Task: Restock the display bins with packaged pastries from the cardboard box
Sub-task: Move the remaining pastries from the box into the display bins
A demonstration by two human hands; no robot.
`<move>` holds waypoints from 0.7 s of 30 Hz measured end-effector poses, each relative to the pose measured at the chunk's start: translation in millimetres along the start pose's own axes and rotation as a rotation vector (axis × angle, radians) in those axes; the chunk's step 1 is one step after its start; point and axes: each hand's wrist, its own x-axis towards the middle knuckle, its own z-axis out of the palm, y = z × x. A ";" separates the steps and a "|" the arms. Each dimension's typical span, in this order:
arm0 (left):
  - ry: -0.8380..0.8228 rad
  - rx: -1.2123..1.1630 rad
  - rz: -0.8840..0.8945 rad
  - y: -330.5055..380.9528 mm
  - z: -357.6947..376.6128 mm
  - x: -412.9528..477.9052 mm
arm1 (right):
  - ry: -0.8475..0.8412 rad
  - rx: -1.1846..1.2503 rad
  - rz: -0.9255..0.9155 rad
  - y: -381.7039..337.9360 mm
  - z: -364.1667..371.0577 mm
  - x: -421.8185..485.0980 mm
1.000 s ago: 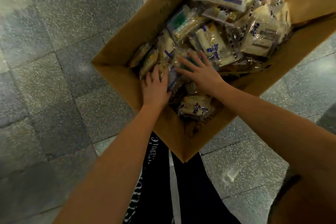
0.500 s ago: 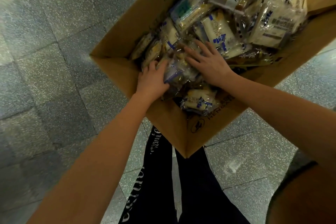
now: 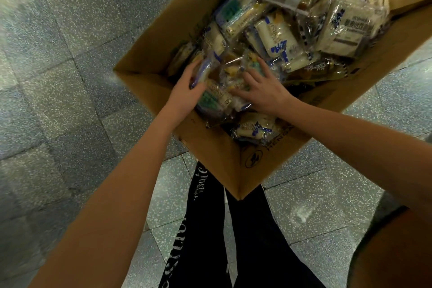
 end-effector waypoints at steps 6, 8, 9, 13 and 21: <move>-0.018 -0.347 -0.138 5.7 -4.5 -2.6 | -0.132 0.188 0.126 2.7 -25.8 -18.8; -0.065 -0.438 -0.165 10.1 -5.5 -6.5 | -0.172 0.273 0.176 8.5 -36.2 -31.7; -0.085 -0.455 -0.176 13.4 -5.9 -8.7 | -0.173 0.355 0.228 11.1 -40.7 -39.5; -0.122 -0.408 -0.182 33.4 -8.2 -23.5 | 0.031 0.859 0.546 14.2 -65.7 -74.1; -0.158 -0.054 0.126 113.2 1.0 -77.6 | 0.414 1.397 0.850 8.6 -139.5 -148.7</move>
